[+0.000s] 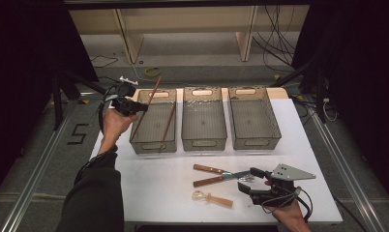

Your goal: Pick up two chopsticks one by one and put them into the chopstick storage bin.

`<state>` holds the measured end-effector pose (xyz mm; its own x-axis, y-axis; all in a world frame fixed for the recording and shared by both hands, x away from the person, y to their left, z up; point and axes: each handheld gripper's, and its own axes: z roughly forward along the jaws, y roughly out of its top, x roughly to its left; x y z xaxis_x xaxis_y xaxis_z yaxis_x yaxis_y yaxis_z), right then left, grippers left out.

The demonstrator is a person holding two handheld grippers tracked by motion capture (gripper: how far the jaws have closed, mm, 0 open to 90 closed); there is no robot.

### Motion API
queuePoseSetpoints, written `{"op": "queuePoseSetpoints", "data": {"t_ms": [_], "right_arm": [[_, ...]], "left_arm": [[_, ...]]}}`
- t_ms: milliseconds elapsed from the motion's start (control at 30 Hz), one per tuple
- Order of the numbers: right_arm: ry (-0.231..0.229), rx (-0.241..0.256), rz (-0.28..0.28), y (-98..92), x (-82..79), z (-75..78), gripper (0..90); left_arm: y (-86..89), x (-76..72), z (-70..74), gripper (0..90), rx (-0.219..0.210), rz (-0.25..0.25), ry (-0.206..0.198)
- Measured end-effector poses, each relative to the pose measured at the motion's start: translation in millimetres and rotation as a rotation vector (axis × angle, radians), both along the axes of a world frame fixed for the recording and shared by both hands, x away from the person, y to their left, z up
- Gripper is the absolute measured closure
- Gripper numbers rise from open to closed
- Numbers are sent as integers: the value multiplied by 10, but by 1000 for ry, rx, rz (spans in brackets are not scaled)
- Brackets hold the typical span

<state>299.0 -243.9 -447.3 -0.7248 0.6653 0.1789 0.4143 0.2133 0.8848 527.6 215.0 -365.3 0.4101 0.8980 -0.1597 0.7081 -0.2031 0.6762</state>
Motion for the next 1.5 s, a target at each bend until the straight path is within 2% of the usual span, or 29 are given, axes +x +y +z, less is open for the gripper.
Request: {"op": "queuePoseSetpoints", "data": {"t_ms": [100, 267, 767, 1067, 1267, 1333, 1367, 1400, 1433, 1467, 1500], "right_arm": [[1, 2, 1, -1, -1, 1, 272], [1, 1, 2, -2, 2, -2, 271], [-1, 2, 2, 0, -2, -1, 272], [-1, 3, 3, 1, -3, 0, 271], [0, 2, 3, 0, -1, -3, 271], [0, 2, 3, 1, -1, -3, 271], [0, 2, 3, 0, 0, -3, 271], [0, 2, 3, 0, 0, -3, 271], [2, 2, 3, 1, 2, -5, 271], [2, 2, 3, 1, 2, -5, 271], [2, 2, 3, 3, 0, -5, 271]], "left_arm": [[26, 80, -27, 838, -4, 18, 11], [41, 128, -53, 838, -10, 29, 14], [34, 164, -233, 837, -23, 46, 0], [21, 179, -351, 837, -31, 45, 22], [16, 189, -367, 829, -50, 57, 21], [18, 189, -362, 822, -57, 41, 37], [17, 185, -357, 765, -61, 38, 37], [19, 182, -349, 765, -69, 42, 35], [25, 180, -341, 676, -83, 47, 33], [36, 176, -331, 676, -95, 42, 38], [42, 169, -320, 631, -101, 40, 38]]}}
